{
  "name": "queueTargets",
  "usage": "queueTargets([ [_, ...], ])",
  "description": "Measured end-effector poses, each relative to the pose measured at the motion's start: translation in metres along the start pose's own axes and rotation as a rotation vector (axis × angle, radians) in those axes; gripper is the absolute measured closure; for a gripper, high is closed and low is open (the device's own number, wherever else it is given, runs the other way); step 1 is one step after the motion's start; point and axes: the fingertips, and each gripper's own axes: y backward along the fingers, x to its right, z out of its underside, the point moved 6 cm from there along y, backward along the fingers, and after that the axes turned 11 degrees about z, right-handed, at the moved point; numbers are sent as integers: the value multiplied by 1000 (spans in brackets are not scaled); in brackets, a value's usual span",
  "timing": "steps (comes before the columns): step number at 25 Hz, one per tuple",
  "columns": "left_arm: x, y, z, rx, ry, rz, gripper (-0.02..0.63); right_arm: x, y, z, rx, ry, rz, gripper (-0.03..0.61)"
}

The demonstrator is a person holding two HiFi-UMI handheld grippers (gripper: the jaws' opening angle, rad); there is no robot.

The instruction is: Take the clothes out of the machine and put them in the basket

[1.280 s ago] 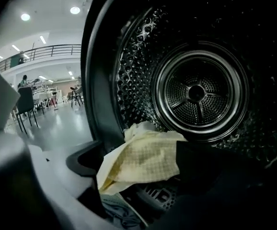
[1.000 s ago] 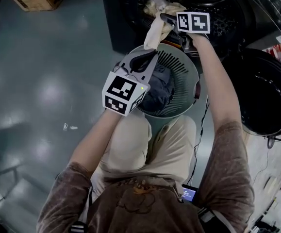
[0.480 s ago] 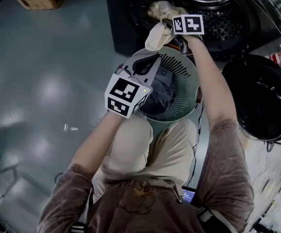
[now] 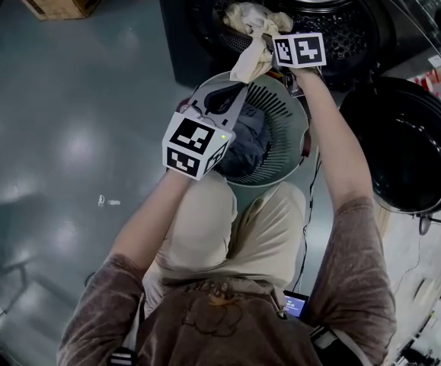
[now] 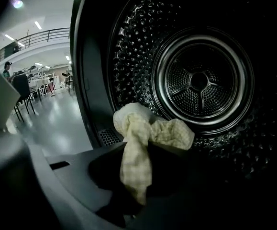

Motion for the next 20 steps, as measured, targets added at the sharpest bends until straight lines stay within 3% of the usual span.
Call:
queueTargets([
  [11,13,-3,-2,-20,-31,-23,609,3,124,29,148,-27,-59,492],
  [20,23,-6,-12,24,-51,-54,609,-22,184,94,123,-48,-139,492],
])
